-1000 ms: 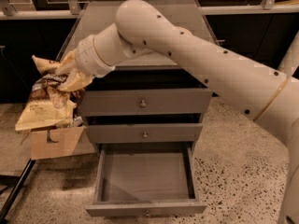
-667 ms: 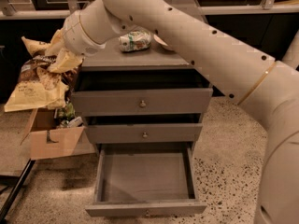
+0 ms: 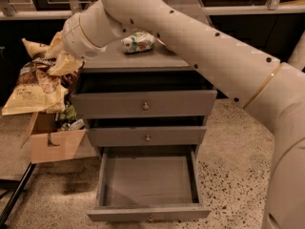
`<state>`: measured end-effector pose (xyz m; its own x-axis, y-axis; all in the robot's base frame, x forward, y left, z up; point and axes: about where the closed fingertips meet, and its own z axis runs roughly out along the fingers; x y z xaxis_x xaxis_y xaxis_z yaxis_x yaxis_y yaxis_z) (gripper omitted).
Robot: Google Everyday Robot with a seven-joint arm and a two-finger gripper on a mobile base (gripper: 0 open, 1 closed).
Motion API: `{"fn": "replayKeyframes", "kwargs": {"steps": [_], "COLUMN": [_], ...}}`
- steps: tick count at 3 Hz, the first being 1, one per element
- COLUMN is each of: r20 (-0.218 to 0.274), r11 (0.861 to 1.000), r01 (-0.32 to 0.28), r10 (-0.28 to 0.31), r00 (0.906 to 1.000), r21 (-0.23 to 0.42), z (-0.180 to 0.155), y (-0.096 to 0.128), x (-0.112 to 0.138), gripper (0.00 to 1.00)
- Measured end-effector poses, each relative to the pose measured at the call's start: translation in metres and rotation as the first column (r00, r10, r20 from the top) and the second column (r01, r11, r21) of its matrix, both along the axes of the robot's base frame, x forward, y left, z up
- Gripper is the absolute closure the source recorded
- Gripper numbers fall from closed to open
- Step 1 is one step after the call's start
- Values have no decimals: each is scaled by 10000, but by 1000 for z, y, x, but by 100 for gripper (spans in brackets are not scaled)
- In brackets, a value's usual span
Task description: Pick brown chip bag from bottom drawer and place on counter
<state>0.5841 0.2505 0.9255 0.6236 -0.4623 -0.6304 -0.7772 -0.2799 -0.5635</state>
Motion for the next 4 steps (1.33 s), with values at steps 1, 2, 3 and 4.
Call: {"fn": "replayKeyframes", "kwargs": {"steps": [1, 2, 3, 4], "r20": [553, 1138, 1692, 2135], "r11": [9996, 9988, 9968, 9927], "r01": [289, 488, 780, 1151], "r10": [-288, -475, -736, -1046], "r00": [9981, 9924, 9828, 9713], "r21": [-20, -86, -194, -371], "z": [12, 30, 51, 67], "y": [-4, -9, -14, -20], "x": [12, 35, 58, 93], "gripper": [100, 100, 100, 100]}}
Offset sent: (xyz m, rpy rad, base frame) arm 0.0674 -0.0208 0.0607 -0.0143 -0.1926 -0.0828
